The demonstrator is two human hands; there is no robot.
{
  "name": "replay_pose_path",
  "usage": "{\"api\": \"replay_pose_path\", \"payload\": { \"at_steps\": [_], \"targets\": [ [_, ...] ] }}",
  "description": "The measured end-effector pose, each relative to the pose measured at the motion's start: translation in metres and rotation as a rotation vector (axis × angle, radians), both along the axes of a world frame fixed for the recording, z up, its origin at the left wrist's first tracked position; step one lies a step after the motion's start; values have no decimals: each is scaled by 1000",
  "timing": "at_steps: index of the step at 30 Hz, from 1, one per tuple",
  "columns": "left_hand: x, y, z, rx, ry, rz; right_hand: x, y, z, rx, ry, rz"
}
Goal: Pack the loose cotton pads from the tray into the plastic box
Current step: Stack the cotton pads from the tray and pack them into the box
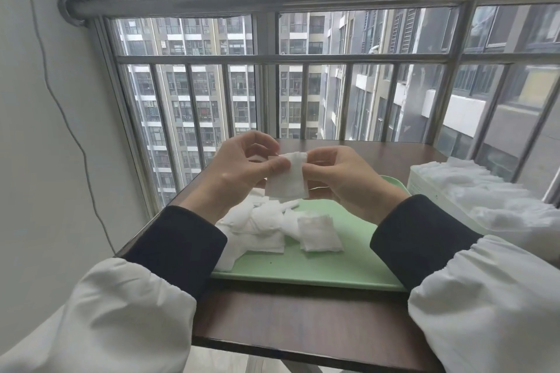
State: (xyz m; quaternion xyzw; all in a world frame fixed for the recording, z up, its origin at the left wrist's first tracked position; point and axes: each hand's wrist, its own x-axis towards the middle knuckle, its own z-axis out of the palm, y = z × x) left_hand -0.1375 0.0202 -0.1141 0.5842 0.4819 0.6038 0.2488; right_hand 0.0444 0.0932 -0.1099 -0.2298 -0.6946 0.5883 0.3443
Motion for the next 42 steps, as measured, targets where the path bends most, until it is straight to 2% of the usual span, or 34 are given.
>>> {"api": "replay_pose_path", "payload": {
  "at_steps": [6,10,13,16,18,21,29,33,42],
  "targets": [
    [10,-2,7,69,143,146,2,-2,7,-150,-7,87],
    [23,0,14,76,277,282,16,-2,13,-32,-27,69],
    [34,2,13,-99,361,289,35,8,16,68,-69,-159],
    [45,2,8,-289,670,124,51,17,11,145,-94,-400],
    [55,2,3,-391,813,13,57,18,6,150,-110,-444],
    [66,2,-1,-489,919,-20,56,15,0,183,-153,-434],
    [70,0,2,-468,981,-7,52,12,-3,189,-142,-422],
    [68,3,3,-523,1102,4,53,13,-4,174,-140,-418],
    [60,3,-3,-408,979,-47,50,15,-6,174,-147,-403]
  ]
}}
